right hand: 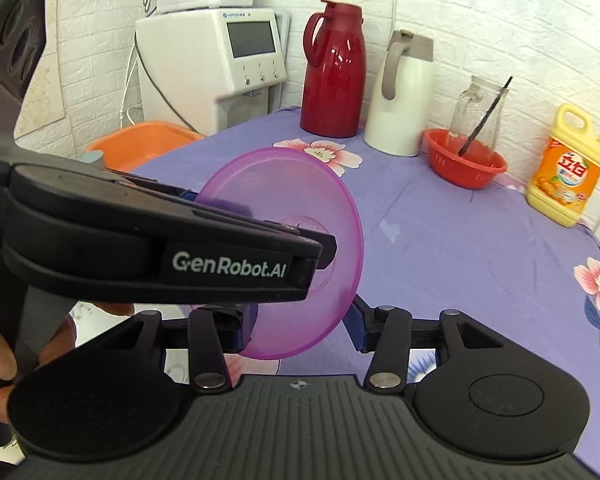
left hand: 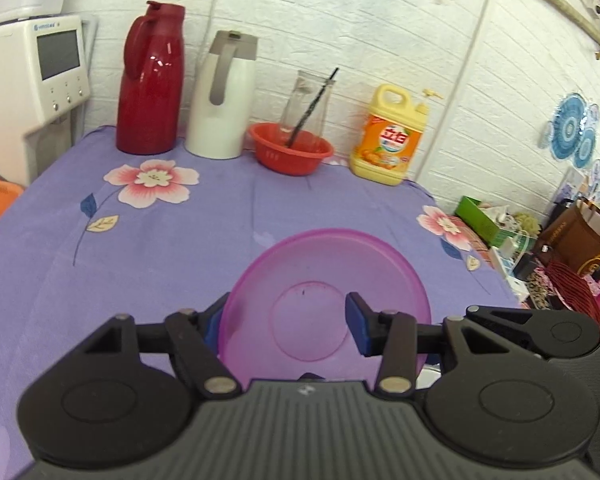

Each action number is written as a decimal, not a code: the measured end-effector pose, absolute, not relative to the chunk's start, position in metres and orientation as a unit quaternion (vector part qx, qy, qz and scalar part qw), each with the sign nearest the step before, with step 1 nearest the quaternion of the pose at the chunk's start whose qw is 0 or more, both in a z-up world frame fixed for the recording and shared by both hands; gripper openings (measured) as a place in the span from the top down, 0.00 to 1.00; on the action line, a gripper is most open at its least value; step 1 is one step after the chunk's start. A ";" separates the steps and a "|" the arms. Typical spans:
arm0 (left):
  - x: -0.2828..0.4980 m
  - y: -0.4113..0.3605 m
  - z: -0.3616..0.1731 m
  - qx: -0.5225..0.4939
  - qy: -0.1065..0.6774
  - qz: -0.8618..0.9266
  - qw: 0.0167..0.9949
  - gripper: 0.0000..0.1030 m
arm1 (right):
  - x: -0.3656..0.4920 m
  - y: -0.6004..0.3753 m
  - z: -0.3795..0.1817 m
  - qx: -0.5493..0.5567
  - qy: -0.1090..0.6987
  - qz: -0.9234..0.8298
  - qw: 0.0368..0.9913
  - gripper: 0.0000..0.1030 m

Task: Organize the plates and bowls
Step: 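Carry the pink bowl with the left gripper over the white bowl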

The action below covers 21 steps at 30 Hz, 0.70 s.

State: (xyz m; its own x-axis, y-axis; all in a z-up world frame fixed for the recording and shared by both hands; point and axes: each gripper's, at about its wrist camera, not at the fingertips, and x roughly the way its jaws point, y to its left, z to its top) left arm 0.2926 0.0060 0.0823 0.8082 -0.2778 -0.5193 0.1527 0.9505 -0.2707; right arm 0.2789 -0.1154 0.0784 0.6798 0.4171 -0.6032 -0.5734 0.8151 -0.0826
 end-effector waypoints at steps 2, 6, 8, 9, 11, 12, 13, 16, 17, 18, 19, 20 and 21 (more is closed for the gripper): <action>0.280 -0.004 0.084 -0.104 0.284 -0.124 0.945 0.55 | 0.267 -0.126 0.081 -0.128 0.286 0.268 0.911 0.20; 0.263 -0.027 0.081 -0.093 0.285 -0.147 0.943 0.55 | 0.250 -0.143 0.077 -0.117 0.287 0.253 0.916 0.17; 0.260 -0.037 0.075 -0.090 0.291 -0.157 0.939 0.55 | 0.241 -0.153 0.072 -0.113 0.293 0.245 0.917 0.16; 0.258 -0.042 0.072 -0.089 0.296 -0.163 0.937 0.55 | 0.237 -0.158 0.069 -0.111 0.296 0.241 0.918 0.16; 0.256 -0.052 0.066 -0.088 0.305 -0.174 0.932 0.55 | 0.232 -0.167 0.064 -0.103 0.301 0.232 0.919 0.16; 0.255 -0.058 0.063 -0.085 0.309 -0.179 0.930 0.55 | 0.230 -0.172 0.061 -0.099 0.304 0.229 0.920 0.16; 0.255 -0.062 0.060 -0.083 0.313 -0.184 0.928 0.55 | 0.228 -0.177 0.058 -0.094 0.307 0.226 0.920 0.15; 0.256 -0.074 0.055 -0.078 0.323 -0.195 0.923 0.55 | 0.225 -0.188 0.050 -0.081 0.314 0.219 0.920 0.15; 0.257 -0.078 0.054 -0.074 0.325 -0.197 0.922 0.55 | 0.223 -0.192 0.048 -0.078 0.316 0.217 0.920 0.15; 0.259 -0.081 0.053 -0.072 0.327 -0.197 0.922 0.55 | 0.222 -0.195 0.046 -0.074 0.317 0.216 0.921 0.15; 0.261 -0.084 0.052 -0.071 0.330 -0.197 0.921 0.54 | 0.224 -0.196 0.045 -0.072 0.318 0.216 0.920 0.15; 0.264 -0.086 0.050 -0.070 0.334 -0.198 0.919 0.54 | 0.224 -0.198 0.044 -0.071 0.319 0.216 0.920 0.14; 0.266 -0.088 0.048 -0.071 0.338 -0.198 0.917 0.54 | 0.225 -0.200 0.043 -0.070 0.319 0.215 0.920 0.14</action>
State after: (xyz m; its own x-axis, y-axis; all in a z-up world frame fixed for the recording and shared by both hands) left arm 0.2657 -0.0878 0.0482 0.6933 -0.4118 -0.5914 0.3161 0.9113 -0.2641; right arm 0.2250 -0.2001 0.0426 0.7038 0.3510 -0.6176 -0.4403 0.8978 0.0085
